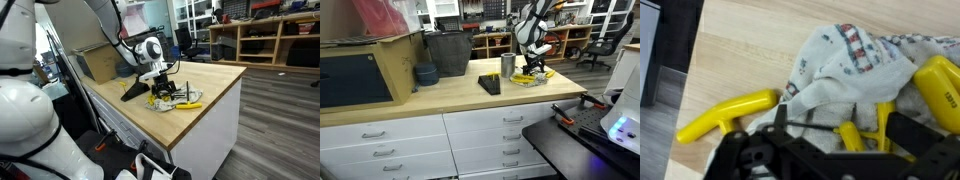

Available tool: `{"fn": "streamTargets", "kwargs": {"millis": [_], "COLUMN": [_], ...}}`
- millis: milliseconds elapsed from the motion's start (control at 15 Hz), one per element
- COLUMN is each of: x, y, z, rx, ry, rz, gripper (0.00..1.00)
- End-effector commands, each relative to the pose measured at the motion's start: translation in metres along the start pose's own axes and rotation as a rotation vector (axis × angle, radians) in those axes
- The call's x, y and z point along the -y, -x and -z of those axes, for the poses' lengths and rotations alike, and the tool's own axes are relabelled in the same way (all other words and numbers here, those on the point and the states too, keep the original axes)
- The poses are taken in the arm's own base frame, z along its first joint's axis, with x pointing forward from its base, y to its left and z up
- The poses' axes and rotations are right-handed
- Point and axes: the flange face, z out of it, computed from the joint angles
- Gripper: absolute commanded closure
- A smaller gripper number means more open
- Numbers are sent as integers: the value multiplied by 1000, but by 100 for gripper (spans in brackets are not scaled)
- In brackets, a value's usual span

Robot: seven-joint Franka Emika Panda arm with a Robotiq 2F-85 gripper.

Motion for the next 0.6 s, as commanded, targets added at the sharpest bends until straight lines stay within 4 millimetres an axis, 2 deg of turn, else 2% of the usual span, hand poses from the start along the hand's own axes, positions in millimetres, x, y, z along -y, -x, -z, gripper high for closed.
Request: {"fn": "streamTargets", "kwargs": {"millis": [0, 267, 533], "x": [-33, -61, -64], "y": [17, 23, 29], "z": [0, 9, 18], "rx": [-92, -172, -217], "ry": [-89, -150, -200], "rz": [7, 12, 43], "gripper": [0, 0, 0]}}
